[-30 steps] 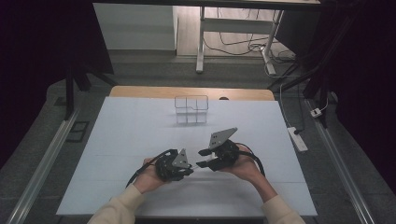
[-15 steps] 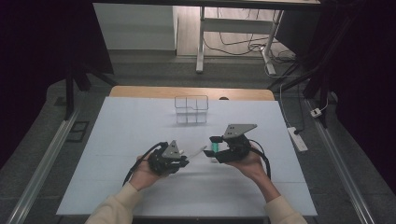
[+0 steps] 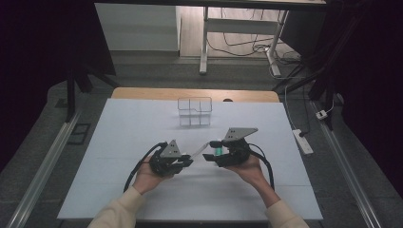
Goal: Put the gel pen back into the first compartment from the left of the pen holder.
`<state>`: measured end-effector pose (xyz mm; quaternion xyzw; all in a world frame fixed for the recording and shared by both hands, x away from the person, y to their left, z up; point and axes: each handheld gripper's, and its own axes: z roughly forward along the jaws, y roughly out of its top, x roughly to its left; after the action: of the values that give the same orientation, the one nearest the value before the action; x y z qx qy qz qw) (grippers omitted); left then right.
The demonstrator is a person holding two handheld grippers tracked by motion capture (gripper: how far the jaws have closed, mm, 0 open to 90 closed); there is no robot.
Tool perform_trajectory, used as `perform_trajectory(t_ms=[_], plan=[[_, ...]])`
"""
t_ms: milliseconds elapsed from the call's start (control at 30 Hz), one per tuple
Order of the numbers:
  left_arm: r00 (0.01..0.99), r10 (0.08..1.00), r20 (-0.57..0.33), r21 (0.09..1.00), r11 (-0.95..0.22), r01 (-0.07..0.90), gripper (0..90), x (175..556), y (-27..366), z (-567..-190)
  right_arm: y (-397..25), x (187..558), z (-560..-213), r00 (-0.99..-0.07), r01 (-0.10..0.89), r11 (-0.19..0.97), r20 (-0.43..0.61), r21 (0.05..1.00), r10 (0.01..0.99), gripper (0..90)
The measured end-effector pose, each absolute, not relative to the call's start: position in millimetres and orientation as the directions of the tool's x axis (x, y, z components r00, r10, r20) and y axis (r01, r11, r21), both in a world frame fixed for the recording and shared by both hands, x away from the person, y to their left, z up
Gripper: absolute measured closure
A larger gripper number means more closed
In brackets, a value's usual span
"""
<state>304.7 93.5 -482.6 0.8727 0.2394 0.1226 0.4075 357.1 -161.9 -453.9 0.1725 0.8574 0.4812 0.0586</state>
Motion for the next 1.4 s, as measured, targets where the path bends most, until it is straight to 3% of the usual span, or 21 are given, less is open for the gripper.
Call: perform_trajectory(t_ms=[100, 433, 667, 800, 967, 1167, 1400], plan=[[0.856, 0.517, 0.013, 0.771, -0.55, 0.321, 77.4, 305, 89, -485, -161, 356, -454, -0.932, 0.245, 0.462, 0.076, 0.852, 0.354, 46.3], [0.861, 0.509, 0.011, 0.77, -0.553, 0.317, 77.2, 305, 76, -490, -160, 357, -454, -0.944, 0.257, 0.439, 0.127, 0.861, 0.303, 70.3], [0.846, 0.533, 0.012, 0.782, -0.532, 0.324, 74.5, 306, 76, -490, -161, 359, -451, -0.952, 0.27, 0.421, 0.177, 0.866, 0.248, 78.4], [0.842, 0.54, 0.005, 0.789, -0.52, 0.328, 71.9, 306, 77, -490, -161, 356, -449, -0.959, 0.245, 0.424, 0.154, 0.872, 0.239, 78.8], [0.831, 0.557, 0.005, 0.794, -0.507, 0.335, 59.4, 305, 81, -486, -167, 358, -446, -0.955, 0.243, 0.413, 0.141, 0.878, 0.261, 78.8], [0.815, 0.58, -0.01, 0.802, -0.482, 0.352, 51.1, 303, 92, -481, -178, 360, -440, -0.946, 0.237, 0.388, 0.12, 0.891, 0.302, 78.8], [0.802, 0.597, -0.014, 0.805, -0.469, 0.363, 47.4, 293, 111, -479, -188, 362, -433, -0.935, 0.232, 0.365, 0.102, 0.902, 0.341, 78.9]])
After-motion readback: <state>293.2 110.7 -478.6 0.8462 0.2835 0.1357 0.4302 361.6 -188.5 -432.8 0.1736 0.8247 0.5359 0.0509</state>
